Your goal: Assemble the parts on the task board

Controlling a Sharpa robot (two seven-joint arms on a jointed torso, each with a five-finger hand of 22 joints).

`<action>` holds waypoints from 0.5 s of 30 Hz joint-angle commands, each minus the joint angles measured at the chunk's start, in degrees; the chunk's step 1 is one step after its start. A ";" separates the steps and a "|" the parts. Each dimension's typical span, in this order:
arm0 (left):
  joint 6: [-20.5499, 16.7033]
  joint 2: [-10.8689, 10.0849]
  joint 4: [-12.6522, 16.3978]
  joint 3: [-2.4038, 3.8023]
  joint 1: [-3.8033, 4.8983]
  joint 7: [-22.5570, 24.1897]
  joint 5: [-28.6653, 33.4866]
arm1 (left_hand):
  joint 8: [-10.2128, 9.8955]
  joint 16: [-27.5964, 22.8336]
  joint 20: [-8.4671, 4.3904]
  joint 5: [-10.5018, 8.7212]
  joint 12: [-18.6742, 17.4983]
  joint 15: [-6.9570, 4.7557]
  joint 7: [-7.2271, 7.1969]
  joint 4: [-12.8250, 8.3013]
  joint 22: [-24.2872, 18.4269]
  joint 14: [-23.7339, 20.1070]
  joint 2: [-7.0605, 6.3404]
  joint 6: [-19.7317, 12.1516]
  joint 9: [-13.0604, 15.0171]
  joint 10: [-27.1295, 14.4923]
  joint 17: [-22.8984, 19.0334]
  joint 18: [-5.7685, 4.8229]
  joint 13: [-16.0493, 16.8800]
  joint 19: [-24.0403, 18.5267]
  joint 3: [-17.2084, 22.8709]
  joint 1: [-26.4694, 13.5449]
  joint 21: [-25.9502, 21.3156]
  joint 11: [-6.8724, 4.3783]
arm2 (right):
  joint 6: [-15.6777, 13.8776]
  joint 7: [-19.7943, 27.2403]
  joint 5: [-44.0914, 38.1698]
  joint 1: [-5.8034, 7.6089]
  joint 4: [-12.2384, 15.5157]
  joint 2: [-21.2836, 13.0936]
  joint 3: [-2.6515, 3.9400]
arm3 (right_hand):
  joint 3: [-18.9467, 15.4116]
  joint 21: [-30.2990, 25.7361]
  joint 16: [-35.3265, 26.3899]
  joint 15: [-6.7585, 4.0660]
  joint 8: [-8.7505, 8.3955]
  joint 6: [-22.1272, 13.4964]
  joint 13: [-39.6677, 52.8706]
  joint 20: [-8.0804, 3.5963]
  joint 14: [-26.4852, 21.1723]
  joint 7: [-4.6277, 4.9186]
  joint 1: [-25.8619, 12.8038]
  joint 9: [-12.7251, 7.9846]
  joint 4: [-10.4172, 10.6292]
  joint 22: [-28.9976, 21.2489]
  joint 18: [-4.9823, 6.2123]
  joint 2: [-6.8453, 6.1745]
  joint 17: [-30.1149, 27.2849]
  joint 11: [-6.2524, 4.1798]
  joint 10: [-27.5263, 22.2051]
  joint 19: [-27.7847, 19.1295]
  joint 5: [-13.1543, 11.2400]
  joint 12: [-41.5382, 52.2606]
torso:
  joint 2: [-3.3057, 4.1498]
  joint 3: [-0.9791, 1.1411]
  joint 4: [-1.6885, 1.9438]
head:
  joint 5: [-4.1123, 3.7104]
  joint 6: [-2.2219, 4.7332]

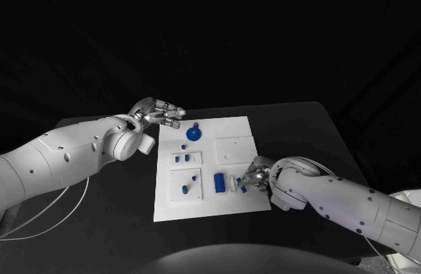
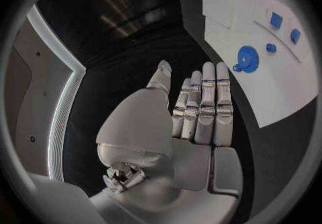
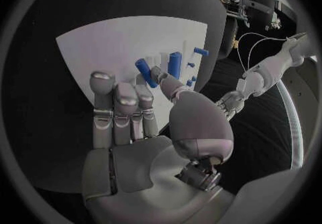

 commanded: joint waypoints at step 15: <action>1.25 0.11 0.05 0.01 0.01 0.04 0.06 | -0.10 -0.07 -0.03 0.24 -0.11 -0.24 0.21 -0.31 -0.03 -0.17 0.51 -0.38 0.07 -0.43 0.08 -0.70 0.06 -0.08 -0.11 -0.23 0.24 0.20 | 0.62 1.30 -1.20 0.76 -1.60 2.46 -0.26 | -3.15 -0.17 -0.16 -0.51 0.15 0.64 0.36 -0.31 0.09 -0.82 -0.86 -0.36 1.84 3.73 -0.57 0.11 0.06 0.04 0.35 3.01 -0.86 0.36 | 0.00 -0.03 -0.03 | 0.40 -0.16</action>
